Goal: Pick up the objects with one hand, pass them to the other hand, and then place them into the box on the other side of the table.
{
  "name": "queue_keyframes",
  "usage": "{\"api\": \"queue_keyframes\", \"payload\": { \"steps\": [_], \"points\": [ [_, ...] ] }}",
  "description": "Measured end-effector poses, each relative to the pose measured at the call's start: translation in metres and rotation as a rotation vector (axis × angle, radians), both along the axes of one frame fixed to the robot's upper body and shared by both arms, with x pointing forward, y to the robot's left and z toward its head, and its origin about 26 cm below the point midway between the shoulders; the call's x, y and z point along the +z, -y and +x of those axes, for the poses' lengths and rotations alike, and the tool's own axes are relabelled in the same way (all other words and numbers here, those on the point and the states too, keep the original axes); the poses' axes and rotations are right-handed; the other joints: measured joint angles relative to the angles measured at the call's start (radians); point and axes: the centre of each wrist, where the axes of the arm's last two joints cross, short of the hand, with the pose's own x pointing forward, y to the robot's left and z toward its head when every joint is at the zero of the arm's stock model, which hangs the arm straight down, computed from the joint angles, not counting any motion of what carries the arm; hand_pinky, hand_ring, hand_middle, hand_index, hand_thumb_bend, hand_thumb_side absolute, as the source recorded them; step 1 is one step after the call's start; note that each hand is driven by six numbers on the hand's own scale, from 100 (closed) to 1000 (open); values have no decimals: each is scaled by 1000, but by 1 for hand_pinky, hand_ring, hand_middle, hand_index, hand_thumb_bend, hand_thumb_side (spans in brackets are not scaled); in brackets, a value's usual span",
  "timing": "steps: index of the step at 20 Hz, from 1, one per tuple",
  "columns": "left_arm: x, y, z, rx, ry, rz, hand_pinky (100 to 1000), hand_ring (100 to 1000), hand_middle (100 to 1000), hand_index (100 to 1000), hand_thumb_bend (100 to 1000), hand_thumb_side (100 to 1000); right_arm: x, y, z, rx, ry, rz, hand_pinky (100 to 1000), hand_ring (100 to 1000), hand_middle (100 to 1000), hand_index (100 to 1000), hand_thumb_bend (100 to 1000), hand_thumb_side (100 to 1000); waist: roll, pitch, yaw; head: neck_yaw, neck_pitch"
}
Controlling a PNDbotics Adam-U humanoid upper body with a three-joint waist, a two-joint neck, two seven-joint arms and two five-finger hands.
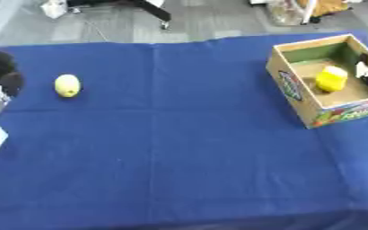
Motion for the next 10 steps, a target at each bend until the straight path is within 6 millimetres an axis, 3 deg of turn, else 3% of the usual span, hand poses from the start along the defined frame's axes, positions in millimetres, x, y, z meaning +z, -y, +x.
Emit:
{"api": "queue_keyframes", "payload": {
  "steps": [2,5,10],
  "points": [
    [2,-10,-1,56,-9,120,764,708,655,760,510,440,2,-22,-27,86,89,72,795,548,541,748,100,286,0,0,-7,39,0],
    [4,-24,-1,123,-34,319,803,742,690,786,558,413,28,-58,-58,196,174,139,795,544,538,741,100,298,0,0,-10,89,0],
    [6,-52,2,172,-135,630,849,776,731,825,656,385,41,-85,-81,293,162,154,795,539,533,737,100,312,5,0,-10,162,0]
  ]
}}
